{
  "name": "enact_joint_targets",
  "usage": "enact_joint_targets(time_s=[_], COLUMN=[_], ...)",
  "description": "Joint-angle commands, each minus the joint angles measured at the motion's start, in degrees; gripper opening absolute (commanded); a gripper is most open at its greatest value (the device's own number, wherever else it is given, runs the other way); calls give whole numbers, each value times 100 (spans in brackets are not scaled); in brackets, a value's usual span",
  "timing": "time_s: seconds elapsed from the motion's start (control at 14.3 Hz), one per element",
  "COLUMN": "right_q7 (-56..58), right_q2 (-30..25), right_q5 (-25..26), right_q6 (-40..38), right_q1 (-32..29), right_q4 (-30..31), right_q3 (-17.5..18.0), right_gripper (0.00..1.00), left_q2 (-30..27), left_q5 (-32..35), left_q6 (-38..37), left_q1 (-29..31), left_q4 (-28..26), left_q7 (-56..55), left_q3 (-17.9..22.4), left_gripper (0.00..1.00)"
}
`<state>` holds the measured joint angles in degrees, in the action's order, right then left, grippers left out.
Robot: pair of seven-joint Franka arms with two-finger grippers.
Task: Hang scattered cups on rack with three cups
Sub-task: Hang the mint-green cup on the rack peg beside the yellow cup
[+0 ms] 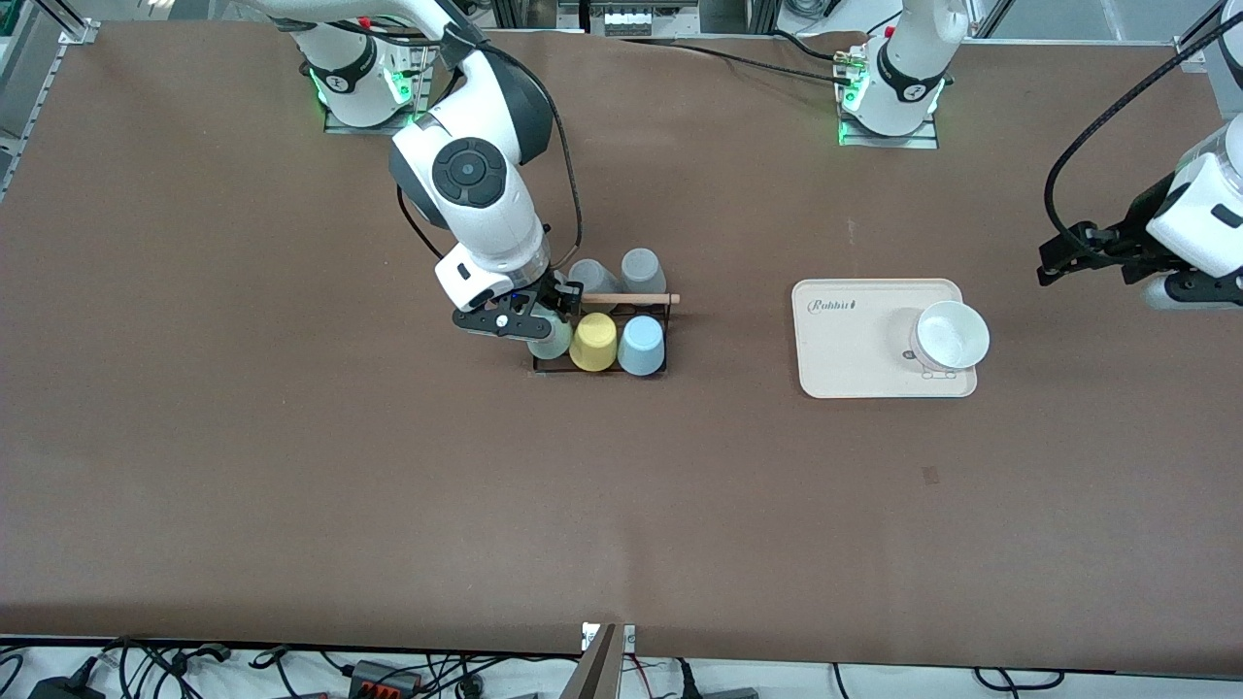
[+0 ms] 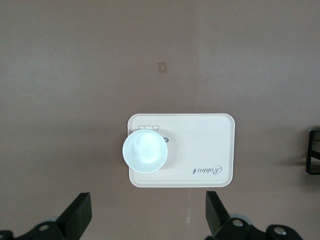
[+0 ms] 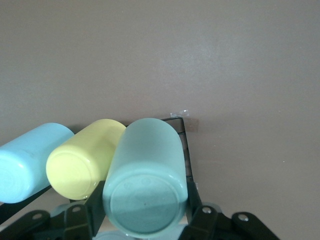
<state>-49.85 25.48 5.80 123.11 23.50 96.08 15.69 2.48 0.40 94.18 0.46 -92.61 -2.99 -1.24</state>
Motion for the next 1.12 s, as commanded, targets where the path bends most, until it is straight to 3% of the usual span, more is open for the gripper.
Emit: enact_joint_targets(time_s=[0.0, 0.28, 0.35, 0.56, 0.7, 0.84, 0.98, 1.05], right_q7=[-131, -130, -131, -139, -139, -139, -139, -139], right_q2=[150, 282, 308, 405, 458, 466, 493, 493], right_q5=[123, 159, 185, 185, 185, 185, 185, 185], right_q6=[-59, -50, -16, 125, 152, 152, 152, 152], right_q1=[76, 67, 67, 67, 67, 67, 67, 67], right_q4=[-107, -89, -98, -98, -98, -89, -89, -98], right_q3=[-14, -22, -22, -22, -31, -40, -57, -58], right_gripper=[24, 26, 31, 31, 38, 53, 84, 94], left_q2=[-169, -55, -55, -28, -28, -28, -37, -37], left_q5=[-22, -154, -163, -146, -111, -111, -111, -102], left_q6=[118, 127, 135, 266, 276, 276, 206, 206], left_q1=[138, 138, 138, 129, 129, 138, 138, 138], left_q4=[-231, -21, -3, -2, -2, -38, -55, -55], left_q7=[44, 35, 35, 35, 62, 114, 115, 115], left_q3=[-34, -26, -17, -17, -34, -34, -34, -34], left_gripper=[100, 100, 100, 100, 100, 100, 100, 100])
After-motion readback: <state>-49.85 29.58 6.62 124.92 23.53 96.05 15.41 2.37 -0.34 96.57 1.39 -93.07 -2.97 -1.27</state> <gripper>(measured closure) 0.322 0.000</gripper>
